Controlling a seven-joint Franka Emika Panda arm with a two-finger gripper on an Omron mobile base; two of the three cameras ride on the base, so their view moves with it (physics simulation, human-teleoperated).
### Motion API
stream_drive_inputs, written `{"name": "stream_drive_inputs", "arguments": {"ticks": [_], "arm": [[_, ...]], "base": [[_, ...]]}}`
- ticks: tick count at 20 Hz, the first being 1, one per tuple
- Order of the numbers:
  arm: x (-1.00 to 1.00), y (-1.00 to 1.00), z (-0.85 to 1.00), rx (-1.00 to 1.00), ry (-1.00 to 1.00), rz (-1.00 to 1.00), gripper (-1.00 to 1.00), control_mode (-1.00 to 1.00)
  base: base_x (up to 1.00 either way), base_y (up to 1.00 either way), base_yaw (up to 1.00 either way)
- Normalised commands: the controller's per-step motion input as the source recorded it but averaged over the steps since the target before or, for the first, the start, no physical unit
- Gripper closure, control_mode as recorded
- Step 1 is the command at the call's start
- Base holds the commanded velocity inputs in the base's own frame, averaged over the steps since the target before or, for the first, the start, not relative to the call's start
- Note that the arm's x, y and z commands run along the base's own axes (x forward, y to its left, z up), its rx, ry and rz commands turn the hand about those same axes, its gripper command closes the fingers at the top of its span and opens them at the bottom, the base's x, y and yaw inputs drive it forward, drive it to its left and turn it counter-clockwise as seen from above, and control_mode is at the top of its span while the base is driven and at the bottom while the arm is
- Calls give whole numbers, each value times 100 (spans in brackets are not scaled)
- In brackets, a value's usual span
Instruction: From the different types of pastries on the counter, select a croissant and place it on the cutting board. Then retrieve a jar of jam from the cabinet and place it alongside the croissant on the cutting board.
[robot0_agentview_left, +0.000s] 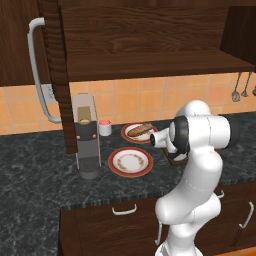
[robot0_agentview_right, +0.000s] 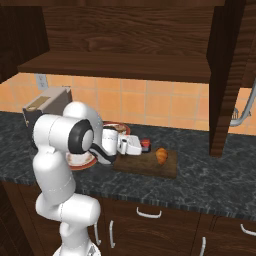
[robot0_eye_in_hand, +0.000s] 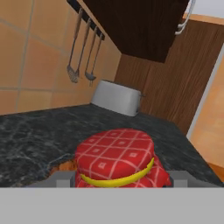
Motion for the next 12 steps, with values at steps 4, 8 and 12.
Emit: {"name": "stream_drive_inputs", "arguments": {"ticks": [4, 8, 12], "arm": [[0, 8, -21, -1, -5, 0, 100, -100], [3, 31, -57, -1, -46, 5, 100, -100], [16, 8, -17, 0, -13, 0, 100, -100]], "base": [[0, 0, 0], [0, 0, 0], [0, 0, 0]]}}
